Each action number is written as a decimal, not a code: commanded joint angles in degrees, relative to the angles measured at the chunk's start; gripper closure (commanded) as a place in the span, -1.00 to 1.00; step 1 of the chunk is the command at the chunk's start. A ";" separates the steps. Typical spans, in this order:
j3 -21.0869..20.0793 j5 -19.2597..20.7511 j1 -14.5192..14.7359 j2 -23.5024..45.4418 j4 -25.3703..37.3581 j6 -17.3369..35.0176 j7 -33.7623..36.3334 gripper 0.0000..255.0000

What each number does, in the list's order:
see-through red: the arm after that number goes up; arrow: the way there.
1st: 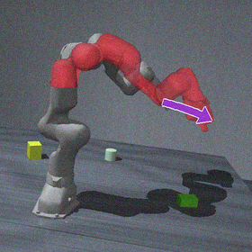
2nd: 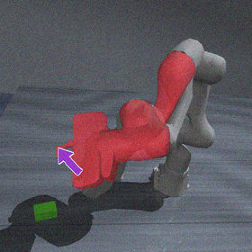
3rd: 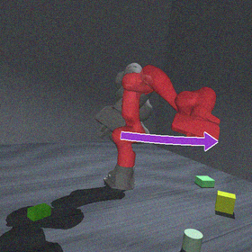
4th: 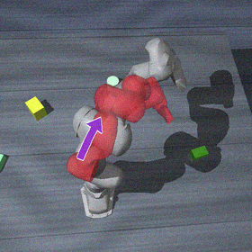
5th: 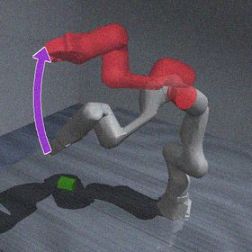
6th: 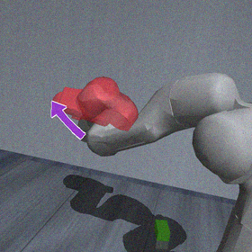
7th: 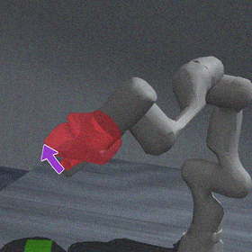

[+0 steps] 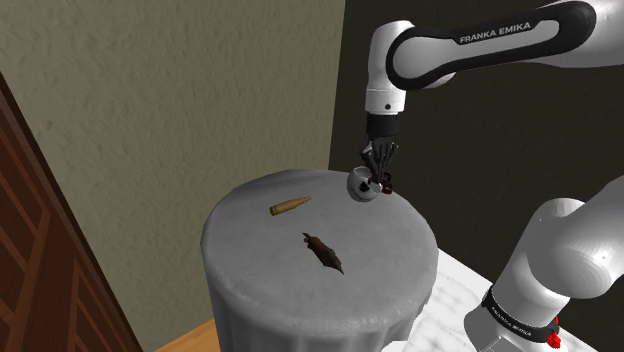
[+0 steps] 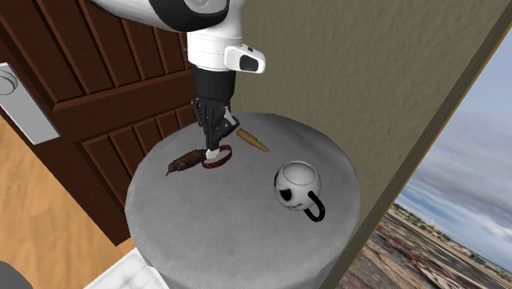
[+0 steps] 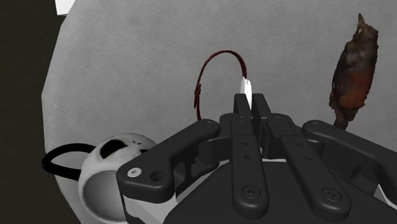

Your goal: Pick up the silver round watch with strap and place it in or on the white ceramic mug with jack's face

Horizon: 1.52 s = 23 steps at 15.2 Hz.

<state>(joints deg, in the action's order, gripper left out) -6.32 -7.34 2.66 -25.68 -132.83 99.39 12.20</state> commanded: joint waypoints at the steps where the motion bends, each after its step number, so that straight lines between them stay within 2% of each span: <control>1: 0.05 0.05 0.00 -0.11 1.46 -1.59 0.15 1.00; 5: 0.99 0.77 -0.59 0.87 4.66 -3.92 -0.81 1.00; 13: 7.08 4.56 -4.53 11.10 16.36 -6.02 -9.44 1.00; 20: 11.20 5.80 -7.45 21.32 29.23 -8.95 -16.24 1.00; 23: 11.18 5.81 -7.46 21.24 26.82 -6.62 -16.29 1.00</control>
<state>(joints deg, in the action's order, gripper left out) 4.79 -1.55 -4.75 -4.67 -105.52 92.03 -3.94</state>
